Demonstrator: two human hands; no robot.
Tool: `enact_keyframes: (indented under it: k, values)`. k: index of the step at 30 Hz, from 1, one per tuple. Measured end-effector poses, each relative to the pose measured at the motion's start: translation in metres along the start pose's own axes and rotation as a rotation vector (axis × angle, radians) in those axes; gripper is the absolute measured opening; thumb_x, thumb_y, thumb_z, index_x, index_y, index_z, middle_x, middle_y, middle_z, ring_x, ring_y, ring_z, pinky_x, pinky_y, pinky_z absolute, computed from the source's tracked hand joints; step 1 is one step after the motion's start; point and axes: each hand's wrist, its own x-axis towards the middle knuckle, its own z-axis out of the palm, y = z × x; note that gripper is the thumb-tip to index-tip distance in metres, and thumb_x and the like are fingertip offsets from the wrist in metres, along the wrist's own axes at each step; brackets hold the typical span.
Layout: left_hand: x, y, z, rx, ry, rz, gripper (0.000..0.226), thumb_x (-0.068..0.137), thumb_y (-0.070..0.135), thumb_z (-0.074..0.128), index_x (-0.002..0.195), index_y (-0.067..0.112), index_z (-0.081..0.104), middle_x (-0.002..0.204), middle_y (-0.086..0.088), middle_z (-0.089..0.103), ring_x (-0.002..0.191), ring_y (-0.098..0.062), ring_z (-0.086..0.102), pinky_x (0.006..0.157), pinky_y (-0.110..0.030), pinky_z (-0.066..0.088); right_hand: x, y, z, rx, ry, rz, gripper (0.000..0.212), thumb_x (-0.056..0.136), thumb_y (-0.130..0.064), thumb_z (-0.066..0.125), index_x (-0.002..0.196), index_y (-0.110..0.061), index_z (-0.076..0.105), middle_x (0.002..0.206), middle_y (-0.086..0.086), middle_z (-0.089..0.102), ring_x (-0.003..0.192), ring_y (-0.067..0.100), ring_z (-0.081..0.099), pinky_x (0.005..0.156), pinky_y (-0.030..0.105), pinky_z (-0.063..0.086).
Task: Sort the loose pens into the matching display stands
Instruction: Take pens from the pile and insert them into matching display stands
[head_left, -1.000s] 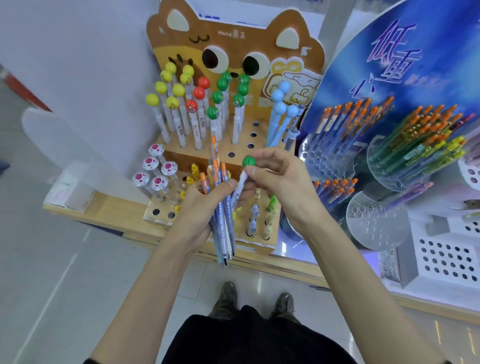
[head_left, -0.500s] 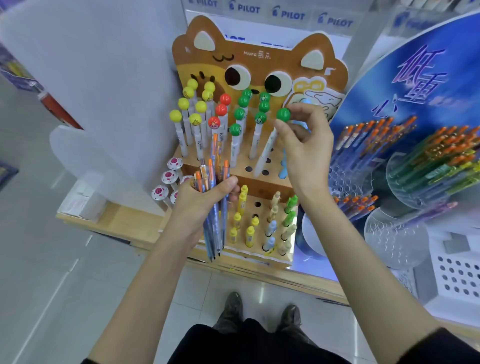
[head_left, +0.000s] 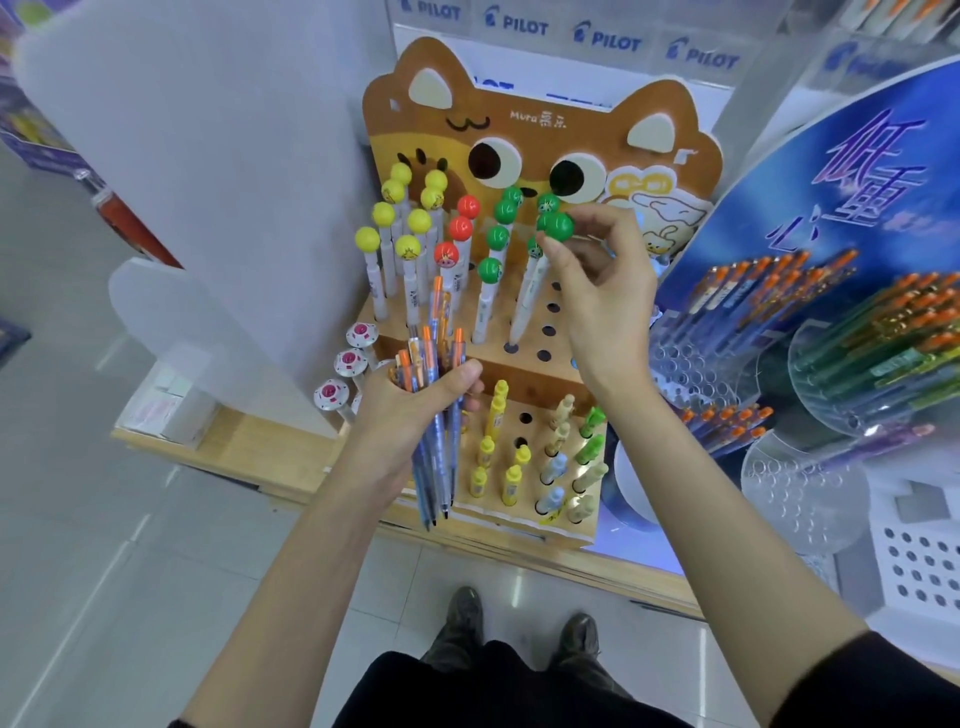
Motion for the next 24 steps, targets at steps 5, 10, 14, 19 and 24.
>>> enact_keyframes:
  k: [5, 10, 14, 19, 24]
  values:
    - [0.000, 0.000, -0.002, -0.014, 0.000, -0.011, 0.006, 0.079, 0.015, 0.070, 0.085, 0.016, 0.067, 0.068, 0.000, 0.072, 0.062, -0.010, 0.067, 0.059, -0.021, 0.055, -0.012, 0.006, -0.003, -0.118, 0.008, -0.104, 0.019, 0.088, -0.011, 0.065, 0.102, -0.019, 0.056, 0.102, -0.001, 0.064, 0.098, 0.013, 0.063, 0.086, 0.029, 0.052]
    - [0.002, -0.001, -0.001, -0.016, -0.004, -0.019, 0.007, 0.079, 0.015, 0.070, 0.086, 0.016, 0.067, 0.068, 0.001, 0.071, 0.063, -0.009, 0.067, 0.059, -0.021, 0.054, -0.022, 0.024, -0.005, -0.372, -0.028, -0.205, 0.020, 0.087, -0.017, 0.066, 0.104, -0.007, 0.063, 0.093, -0.009, 0.057, 0.086, 0.018, 0.056, 0.074, 0.030, 0.047]
    - [0.003, -0.002, 0.000, -0.012, -0.026, -0.010, 0.007, 0.077, 0.017, 0.070, 0.084, 0.016, 0.068, 0.068, 0.001, 0.071, 0.063, -0.010, 0.067, 0.060, -0.021, 0.054, -0.020, 0.024, -0.003, -0.440, -0.150, -0.210, 0.027, 0.089, -0.014, 0.063, 0.115, -0.006, 0.060, 0.095, 0.004, 0.063, 0.083, 0.021, 0.060, 0.072, 0.042, 0.053]
    - [0.001, -0.004, 0.001, -0.024, -0.059, -0.004, 0.011, 0.074, 0.021, 0.070, 0.084, 0.016, 0.068, 0.069, 0.000, 0.071, 0.064, -0.011, 0.067, 0.060, -0.021, 0.054, -0.030, 0.012, -0.005, -0.423, -0.161, -0.048, 0.050, 0.091, -0.017, 0.062, 0.137, -0.013, 0.041, 0.109, 0.001, 0.064, 0.090, 0.010, 0.061, 0.077, 0.024, 0.051]
    - [-0.005, -0.007, 0.009, -0.031, -0.122, -0.004, 0.015, 0.070, 0.019, 0.070, 0.084, 0.014, 0.067, 0.068, 0.002, 0.071, 0.064, -0.012, 0.068, 0.059, -0.021, 0.053, -0.057, -0.011, -0.020, -0.145, -0.192, 0.143, 0.011, 0.090, -0.016, 0.060, 0.100, -0.021, 0.062, 0.095, 0.002, 0.061, 0.079, 0.004, 0.054, 0.072, 0.013, 0.043]
